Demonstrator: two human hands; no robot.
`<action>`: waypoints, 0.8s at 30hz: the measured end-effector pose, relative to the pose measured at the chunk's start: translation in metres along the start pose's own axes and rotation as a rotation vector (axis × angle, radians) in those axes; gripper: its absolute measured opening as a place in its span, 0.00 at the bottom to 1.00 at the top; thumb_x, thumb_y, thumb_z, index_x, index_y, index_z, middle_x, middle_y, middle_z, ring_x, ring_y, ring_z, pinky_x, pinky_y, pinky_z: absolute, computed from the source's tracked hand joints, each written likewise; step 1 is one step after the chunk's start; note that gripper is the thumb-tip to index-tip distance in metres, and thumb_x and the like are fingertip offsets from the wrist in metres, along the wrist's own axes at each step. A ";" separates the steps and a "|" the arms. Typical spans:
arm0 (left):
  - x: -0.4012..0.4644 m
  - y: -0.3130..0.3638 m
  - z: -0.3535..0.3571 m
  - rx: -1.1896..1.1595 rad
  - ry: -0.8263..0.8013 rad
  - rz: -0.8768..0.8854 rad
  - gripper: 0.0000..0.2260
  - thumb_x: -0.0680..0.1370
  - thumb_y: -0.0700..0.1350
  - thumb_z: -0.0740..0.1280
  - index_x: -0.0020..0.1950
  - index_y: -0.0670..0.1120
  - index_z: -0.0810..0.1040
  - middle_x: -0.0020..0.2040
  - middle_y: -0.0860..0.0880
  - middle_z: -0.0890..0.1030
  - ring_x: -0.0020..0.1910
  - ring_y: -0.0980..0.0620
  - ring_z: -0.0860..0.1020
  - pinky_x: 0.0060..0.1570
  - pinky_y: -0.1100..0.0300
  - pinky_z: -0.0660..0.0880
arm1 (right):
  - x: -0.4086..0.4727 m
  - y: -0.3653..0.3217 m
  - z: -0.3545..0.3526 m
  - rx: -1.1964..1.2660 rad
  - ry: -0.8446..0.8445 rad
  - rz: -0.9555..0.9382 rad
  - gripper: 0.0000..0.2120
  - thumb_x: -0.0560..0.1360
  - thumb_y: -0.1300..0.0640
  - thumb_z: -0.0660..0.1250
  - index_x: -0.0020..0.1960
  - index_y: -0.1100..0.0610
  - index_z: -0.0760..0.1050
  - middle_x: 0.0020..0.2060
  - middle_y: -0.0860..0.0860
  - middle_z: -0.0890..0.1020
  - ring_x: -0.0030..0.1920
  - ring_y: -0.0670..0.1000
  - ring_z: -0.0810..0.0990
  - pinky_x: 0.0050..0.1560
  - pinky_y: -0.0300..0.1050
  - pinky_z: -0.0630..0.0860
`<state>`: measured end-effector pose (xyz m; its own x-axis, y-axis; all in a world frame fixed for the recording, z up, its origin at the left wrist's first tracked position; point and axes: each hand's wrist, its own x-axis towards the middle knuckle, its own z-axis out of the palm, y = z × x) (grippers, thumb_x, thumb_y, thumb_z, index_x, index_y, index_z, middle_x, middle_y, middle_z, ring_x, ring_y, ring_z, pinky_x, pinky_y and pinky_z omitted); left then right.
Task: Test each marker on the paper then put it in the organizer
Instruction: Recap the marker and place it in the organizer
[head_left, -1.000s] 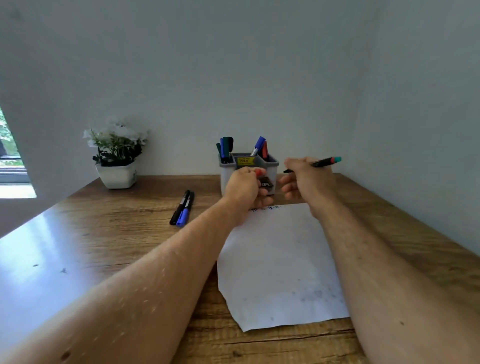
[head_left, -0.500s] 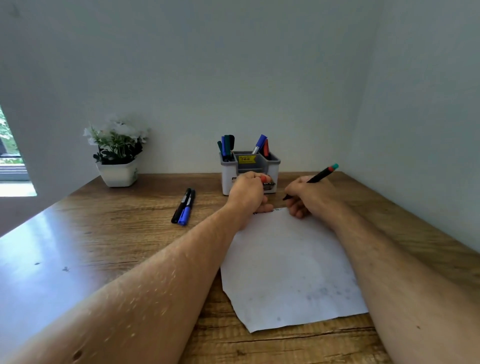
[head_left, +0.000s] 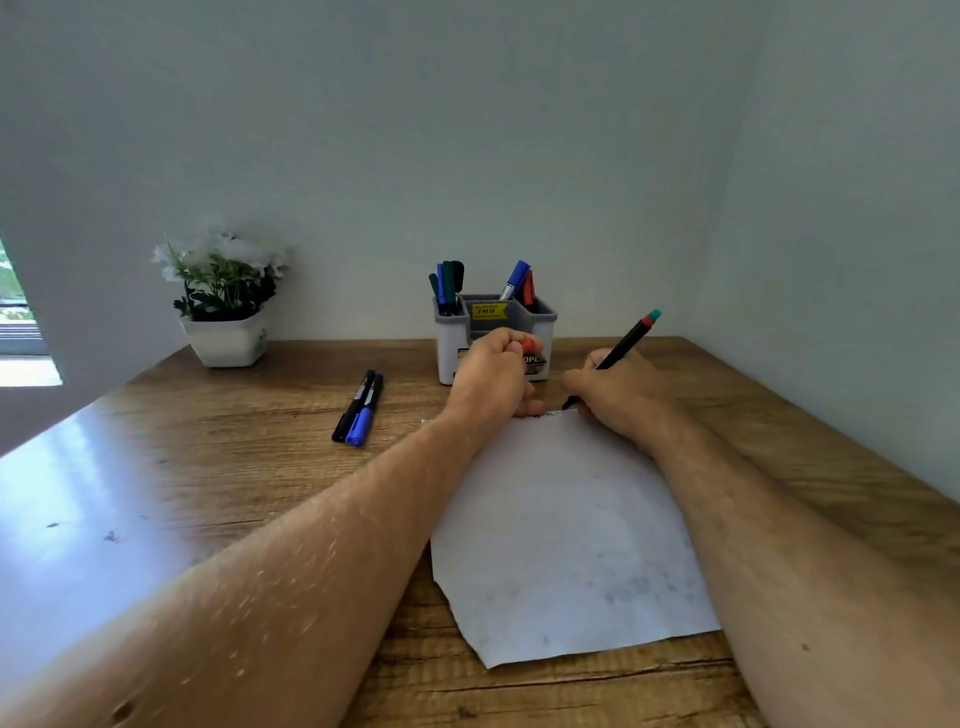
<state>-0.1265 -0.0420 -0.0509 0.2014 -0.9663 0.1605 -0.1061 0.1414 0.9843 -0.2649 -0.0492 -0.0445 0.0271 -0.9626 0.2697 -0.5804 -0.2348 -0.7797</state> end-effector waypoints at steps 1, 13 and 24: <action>0.000 0.000 0.000 0.005 -0.002 -0.002 0.13 0.85 0.44 0.54 0.54 0.49 0.78 0.46 0.48 0.76 0.42 0.50 0.76 0.44 0.46 0.83 | 0.000 0.000 0.000 -0.013 -0.007 0.000 0.13 0.71 0.55 0.69 0.30 0.54 0.71 0.29 0.49 0.79 0.32 0.46 0.76 0.31 0.42 0.66; 0.003 -0.002 0.000 0.043 -0.009 -0.038 0.13 0.85 0.43 0.54 0.58 0.47 0.78 0.49 0.46 0.76 0.43 0.49 0.76 0.47 0.47 0.83 | 0.003 0.000 0.001 -0.016 -0.034 0.016 0.12 0.71 0.56 0.68 0.30 0.55 0.71 0.32 0.55 0.81 0.33 0.51 0.77 0.32 0.42 0.69; 0.005 -0.004 0.000 0.044 -0.010 -0.052 0.14 0.84 0.42 0.54 0.57 0.47 0.79 0.48 0.45 0.75 0.42 0.49 0.76 0.45 0.47 0.83 | 0.001 -0.001 0.000 -0.026 -0.032 -0.002 0.12 0.71 0.57 0.69 0.31 0.55 0.70 0.32 0.54 0.79 0.33 0.49 0.75 0.31 0.41 0.66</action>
<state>-0.1247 -0.0477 -0.0536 0.1976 -0.9742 0.1087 -0.1387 0.0820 0.9869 -0.2642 -0.0500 -0.0436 0.0543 -0.9661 0.2524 -0.6016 -0.2334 -0.7639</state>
